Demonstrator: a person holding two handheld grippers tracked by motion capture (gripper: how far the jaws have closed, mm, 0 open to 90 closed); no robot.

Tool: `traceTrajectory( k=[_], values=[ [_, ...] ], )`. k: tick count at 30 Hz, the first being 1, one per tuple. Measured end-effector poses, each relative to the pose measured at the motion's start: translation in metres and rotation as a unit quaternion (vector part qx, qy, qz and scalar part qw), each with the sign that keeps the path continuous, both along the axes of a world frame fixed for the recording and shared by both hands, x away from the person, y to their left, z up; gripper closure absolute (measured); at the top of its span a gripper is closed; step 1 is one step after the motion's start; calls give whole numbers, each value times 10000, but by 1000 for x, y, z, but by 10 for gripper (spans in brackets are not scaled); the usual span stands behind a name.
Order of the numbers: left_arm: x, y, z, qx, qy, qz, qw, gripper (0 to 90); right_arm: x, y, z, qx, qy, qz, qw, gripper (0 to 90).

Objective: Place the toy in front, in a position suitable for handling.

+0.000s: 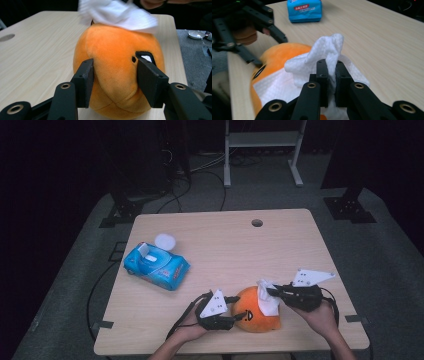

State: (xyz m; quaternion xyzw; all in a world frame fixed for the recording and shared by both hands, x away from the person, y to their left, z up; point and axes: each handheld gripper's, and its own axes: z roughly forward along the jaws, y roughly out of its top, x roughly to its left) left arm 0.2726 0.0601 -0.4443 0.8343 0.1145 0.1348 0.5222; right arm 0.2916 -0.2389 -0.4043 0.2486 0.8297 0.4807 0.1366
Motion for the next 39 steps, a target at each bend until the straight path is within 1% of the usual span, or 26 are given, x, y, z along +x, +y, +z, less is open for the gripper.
traceTrajectory(
  k=[2, 3, 4, 6, 7, 8, 9, 10, 11, 14, 15, 17, 19, 21, 23, 25, 26, 28, 30, 32, 34, 35, 36, 37, 38, 39],
  values=[
    [2, 2, -1, -37, 59, 16, 10000, 472, -3, -4, 1, 180, 126, 143, 9997, 834],
    [2, 3, -1, -43, 58, 20, 10000, 467, -5, -3, 2, 252, 130, 242, 9993, 834],
    [2, 2, -1, -54, 33, 30, 10000, 457, -7, 0, 2, 226, 100, 319, 9992, 834],
    [2, 2, 2, -151, 4, 29, 9999, 407, -8, 9, 1, 167, 142, 427, 9988, 835],
    [2, 1, 3, -206, -35, 34, 9998, 379, -8, 15, -1, 117, 159, 476, 9987, 835],
    [1, 1, 4, -276, -45, 17, 9996, 365, -8, 20, -4, 34, 124, 487, 9987, 835],
    [2, 0, 4, -330, -14, 2, 9995, 365, -7, 24, -5, 31, 99, 477, 9988, 834],
    [2, -1, 3, -333, -15, 25, 9994, 374, -6, 28, -6, 68, 88, 450, 9989, 832],
    [2, -1, 2, -291, -6, 47, 9996, 385, -5, 30, -6, 15, 19, 384, 9993, 832],
    [5, 0, -1, -262, 87, 162, 9995, 429, -1, 29, -7, 2, 20, 316, 9995, 834],
    [6, 0, -2, -262, 110, 201, 9994, 439, 0, 26, -8, -26, 29, 264, 9996, 835],
    [8, 1, -3, -264, 162, 270, 9992, 443, 3, 17, -9, 1, 116, 134, 9998, 834],
    [9, 2, -4, -266, 209, 304, 9990, 444, 5, 9, -10, -44, 118, 7, 9999, 834],
    [10, 4, -5, -268, 249, 330, 9988, 443, 5, 0, -11, -60, 172, -122, 9998, 834],
    [12, 6, -6, -255, 278, 366, 9986, 442, 2, -6, -11, -51, 163, -166, 9997, 834],
    [14, 8, -7, -258, 304, 424, 9983, 440, -4, -5, -9, -50, 93, 10, 9999, 834],
    [15, 9, -7, -278, 348, 459, 9980, 439, -6, -2, -7, -67, 58, 152, 9998, 834],
    [17, 10, -7, -304, 368, 494, 9976, 429, -9, 3, -5, -195, -33, 250, 9995, 834],
    [17, 11, -5, -332, 405, 500, 9974, 405, -7, 6, -8, -226, 42, 275, 9994, 834],
    [16, 12, 0, -429, 453, 478, 9969, 346, -5, 8, -12, -270, 84, 255, 9993, 834],
    [15, 12, 4, -491, 396, 322, 9975, 307, -4, 10, -14, -343, 44, 162, 9993, 833],
    [14, 11, 4, -491, 379, 257, 9977, 294, -3, 11, -14, -321, 32, 106, 9994, 833],
    [13, 9, 3, -435, 361, 193, 9982, 286, -2, 12, -14, -278, 32, 82, 9996, 833],
    [11, 6, 1, -324, 295, 185, 9989, 283, 0, 14, -14, -247, 33, 65, 9997, 833],
    [10, 3, -2, -164, 174, 209, 9995, 289, 1, 16, -15, -245, 23, 60, 9997, 834],
    [10, 1, -5, -30, 43, 238, 9997, 324, 3, 17, -14, -274, 38, 73, 9996, 833]
  ],
)
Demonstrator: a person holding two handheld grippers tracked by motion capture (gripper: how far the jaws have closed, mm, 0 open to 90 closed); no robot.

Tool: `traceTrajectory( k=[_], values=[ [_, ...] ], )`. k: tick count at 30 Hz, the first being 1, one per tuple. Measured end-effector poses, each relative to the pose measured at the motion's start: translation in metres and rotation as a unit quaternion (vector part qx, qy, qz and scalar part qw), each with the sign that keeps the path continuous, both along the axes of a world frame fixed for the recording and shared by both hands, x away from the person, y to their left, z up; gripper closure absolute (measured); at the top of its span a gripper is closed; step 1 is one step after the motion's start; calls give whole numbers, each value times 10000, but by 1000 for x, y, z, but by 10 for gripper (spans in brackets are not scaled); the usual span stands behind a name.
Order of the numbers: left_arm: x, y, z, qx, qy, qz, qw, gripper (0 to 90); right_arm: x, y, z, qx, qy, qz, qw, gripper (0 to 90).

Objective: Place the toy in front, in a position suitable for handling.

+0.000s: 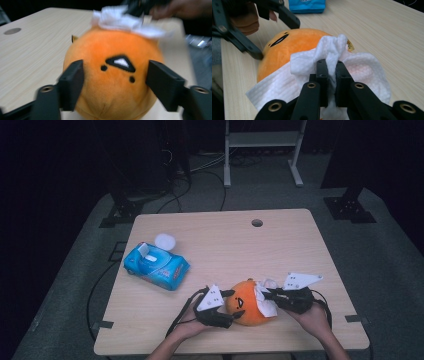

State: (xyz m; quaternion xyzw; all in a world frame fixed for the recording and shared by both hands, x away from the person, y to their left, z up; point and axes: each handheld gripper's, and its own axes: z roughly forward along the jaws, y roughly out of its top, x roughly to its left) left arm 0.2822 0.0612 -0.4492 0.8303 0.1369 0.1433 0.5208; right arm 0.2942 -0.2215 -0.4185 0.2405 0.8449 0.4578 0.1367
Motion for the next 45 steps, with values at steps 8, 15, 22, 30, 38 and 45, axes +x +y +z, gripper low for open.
traceTrajectory(
  k=[8, 15, 22, 30, 38, 45],
  values=[
    [8, 6, -1, -89, 151, 404, 9990, 413, -17, 9, 13, -27, -270, 355, 9990, 833],
    [10, 7, -1, -103, 196, 493, 9985, 421, -9, -6, 8, -68, -92, 57, 9999, 834],
    [14, 13, 0, -177, 305, 703, 9969, 415, -17, 0, 12, -141, -214, 298, 9992, 833],
    [13, 14, 0, -307, 274, 648, 9971, 375, -12, -2, 7, -133, -106, 137, 9998, 830],
    [8, 8, 0, -210, 140, 373, 9990, 315, 3, -10, 1, -71, 17, -261, 9996, 831],
    [9, 3, -1, -202, 28, 484, 9986, 423, -11, 1, 13, 8, -366, -216, 9991, 831]
  ],
)
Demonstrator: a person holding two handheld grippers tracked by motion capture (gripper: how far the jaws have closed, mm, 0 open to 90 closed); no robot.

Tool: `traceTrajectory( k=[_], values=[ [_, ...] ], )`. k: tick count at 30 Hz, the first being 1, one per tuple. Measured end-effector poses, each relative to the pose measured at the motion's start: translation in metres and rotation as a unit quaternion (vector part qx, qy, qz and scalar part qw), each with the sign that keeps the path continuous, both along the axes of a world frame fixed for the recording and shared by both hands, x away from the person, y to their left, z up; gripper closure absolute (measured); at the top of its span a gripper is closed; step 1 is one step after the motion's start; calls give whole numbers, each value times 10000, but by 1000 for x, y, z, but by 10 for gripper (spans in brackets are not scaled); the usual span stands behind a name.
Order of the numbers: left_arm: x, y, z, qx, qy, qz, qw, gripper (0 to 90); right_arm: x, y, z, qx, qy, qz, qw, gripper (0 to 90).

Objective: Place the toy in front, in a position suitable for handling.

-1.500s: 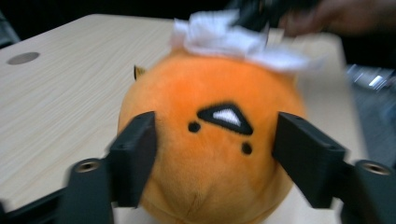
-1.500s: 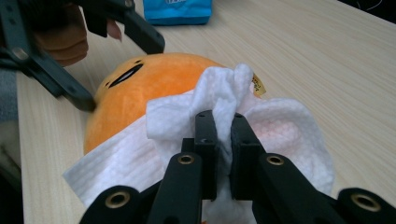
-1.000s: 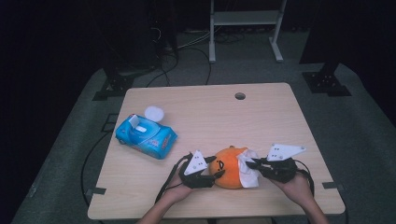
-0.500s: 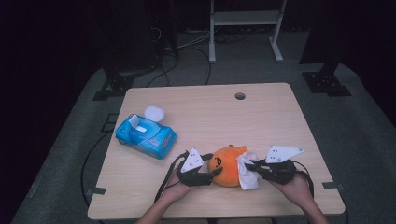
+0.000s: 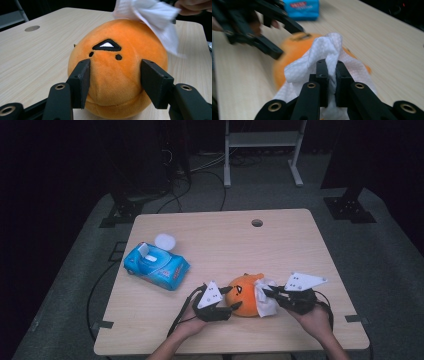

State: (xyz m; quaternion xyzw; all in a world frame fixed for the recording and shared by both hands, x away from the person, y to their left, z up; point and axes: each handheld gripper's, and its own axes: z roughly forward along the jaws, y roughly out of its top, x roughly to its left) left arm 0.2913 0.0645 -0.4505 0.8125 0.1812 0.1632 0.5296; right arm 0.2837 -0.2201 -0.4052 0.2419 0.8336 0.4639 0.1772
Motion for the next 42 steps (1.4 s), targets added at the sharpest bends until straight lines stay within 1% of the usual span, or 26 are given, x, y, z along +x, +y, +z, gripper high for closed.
traceTrajectory(
  k=[2, 3, 5, 6, 8, 11, 13, 15, 17, 18, 20, 21, 23, 24, 25, 27, 30, 31, 33, 34, 35, 36, 38, 39, 40, 42],
  values=[
    [0, -1, 0, -16, 7, 35, 10000, 429, -6, 14, 2, -58, -141, 244, 9996, 831],
    [0, -1, 0, -2, 10, 50, 10000, 430, -8, 20, 1, -119, -150, 340, 9992, 831],
    [1, 1, -1, 37, 46, 70, 10000, 430, -10, 29, -2, -319, -175, 446, 9983, 830],
    [2, 2, -1, 23, 74, 69, 9999, 430, -10, 32, -3, -398, -195, 470, 9979, 830],
    [2, 2, -1, -4, 87, 82, 9999, 432, -9, 30, -3, -436, -167, 450, 9979, 831],
    [2, 2, -1, 0, 76, 85, 9999, 432, -8, 21, -1, -521, -178, 319, 9980, 831],
    [3, 3, -1, -16, 106, 88, 9999, 432, -8, 11, -1, -548, -173, 143, 9982, 831],
    [4, 3, -1, -51, 130, 105, 9998, 431, -7, 5, -1, -488, -179, 32, 9986, 831],
    [4, 2, -1, -64, 138, 119, 9998, 431, -9, 7, 0, -398, -201, 81, 9990, 831],
    [4, 1, -1, -75, 139, 126, 9998, 432, -10, 10, 0, -340, -211, 170, 9991, 831],
    [4, 0, -1, -78, 125, 136, 9998, 434, -11, 20, -1, -186, -125, 492, 9985, 830],
    [4, 1, -1, -71, 135, 141, 9998, 434, -12, 25, -2, -227, -74, 577, 9980, 830],
    [5, 2, -2, -88, 172, 140, 9997, 434, -11, 31, -5, -437, -128, 645, 9969, 830],
    [5, 3, -2, -113, 184, 138, 9997, 435, -10, 30, -5, -396, -89, 658, 9970, 831],
    [6, 4, -2, -127, 204, 138, 9996, 435, -8, 27, -4, -346, -49, 634, 9974, 831],
    [6, 5, -2, -131, 240, 135, 9995, 434, -6, 17, -3, -304, -46, 494, 9983, 831],
    [7, 5, -2, -135, 244, 112, 9995, 434, 0, -5, -6, -233, 42, 249, 9994, 831],
    [7, 5, -2, -128, 238, 114, 9996, 434, 3, -14, -9, -182, 142, 137, 9996, 830],
    [6, 4, -1, -111, 215, 107, 9997, 434, 6, -24, -11, -70, 285, 17, 9996, 830],
    [6, 4, -1, -106, 218, 113, 9996, 433, 7, -27, -11, -63, 277, -27, 9996, 830],
    [7, 4, -2, -99, 229, 125, 9996, 433, 6, -27, -9, -52, 238, -40, 9997, 830],
    [7, 5, -2, -110, 244, 133, 9996, 433, 4, -26, -6, 16, 204, -12, 9998, 830],
    [8, 6, -2, -135, 282, 143, 9994, 433, 0, -20, -2, 120, 129, 134, 9998, 829],
    [9, 7, -2, -130, 275, 139, 9994, 433, -1, -15, -2, 147, 154, 247, 9995, 829],
    [9, 8, -3, -113, 272, 138, 9995, 432, -2, -11, -2, 129, 149, 294, 9994, 829],
    [10, 10, -3, -114, 309, 133, 9994, 431, -2, -2, -5, -109, 129, 392, 9991, 829]
  ],
)
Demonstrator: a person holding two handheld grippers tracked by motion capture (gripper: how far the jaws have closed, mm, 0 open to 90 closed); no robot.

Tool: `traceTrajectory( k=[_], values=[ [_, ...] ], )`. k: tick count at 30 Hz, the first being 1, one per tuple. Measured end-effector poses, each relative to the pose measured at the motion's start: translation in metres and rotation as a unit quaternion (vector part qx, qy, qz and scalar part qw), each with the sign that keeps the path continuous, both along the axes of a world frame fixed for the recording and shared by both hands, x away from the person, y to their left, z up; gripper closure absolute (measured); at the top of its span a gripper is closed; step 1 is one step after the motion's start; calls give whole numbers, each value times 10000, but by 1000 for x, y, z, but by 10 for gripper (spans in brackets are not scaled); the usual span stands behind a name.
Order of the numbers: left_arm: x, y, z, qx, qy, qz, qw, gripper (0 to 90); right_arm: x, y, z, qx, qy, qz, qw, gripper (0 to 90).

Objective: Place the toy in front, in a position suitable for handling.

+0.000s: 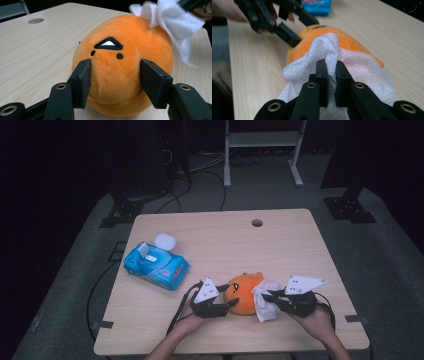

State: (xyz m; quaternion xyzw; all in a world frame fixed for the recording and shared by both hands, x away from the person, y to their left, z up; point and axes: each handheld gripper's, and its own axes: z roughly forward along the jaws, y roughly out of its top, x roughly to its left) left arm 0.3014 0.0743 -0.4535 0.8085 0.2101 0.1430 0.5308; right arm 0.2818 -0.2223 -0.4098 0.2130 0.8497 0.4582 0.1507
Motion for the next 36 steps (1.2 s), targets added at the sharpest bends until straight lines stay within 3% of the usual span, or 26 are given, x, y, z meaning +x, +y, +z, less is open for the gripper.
traceTrajectory(
  k=[3, 6, 9, 14, 19, 21, 23, 26, 28, 31, 33, 36],
  values=[
    [0, 1, 0, -23, 11, 1, 10000, 433, 4, -4, -1, 46, 129, -46, 9999, 830],
    [0, 1, 0, -5, -2, -5, 10000, 433, 9, -16, -2, 252, 249, -323, 9989, 830],
    [0, 0, 0, -16, 5, -22, 10000, 432, 7, -15, 2, 351, 168, -373, 9985, 829],
    [0, 1, -1, -76, 2, -48, 10000, 415, 9, 0, -3, 115, 150, -264, 9995, 829],
    [-1, -1, 1, -125, -35, 11, 9999, 243, 14, -8, -7, 49, 262, -454, 9986, 830],
    [-1, -2, -1, -98, -9, -52, 9999, 256, 17, -12, -9, 116, 374, -507, 9979, 829],
    [-2, -4, -2, -85, -29, -126, 9999, 350, 18, -13, -9, 119, 414, -537, 9976, 829],
    [-4, -6, 1, -56, -66, -159, 9998, 435, 12, -7, -1, 52, 113, -554, 9984, 829],
    [-7, -9, 3, -14, -149, -217, 9997, 448, 6, 2, 7, 194, -35, -358, 9992, 830],
    [-12, -14, 5, 7, -246, -289, 9993, 466, -1, 23, 9, 179, -221, -39, 9996, 830],
    [-14, -14, 6, 57, -291, -321, 9990, 473, -6, 38, 7, 16, -259, 121, 9996, 829],
    [-13, -12, 5, 58, -260, -317, 9991, 476, -6, 42, 5, -156, -304, 159, 9993, 830]
  ],
)
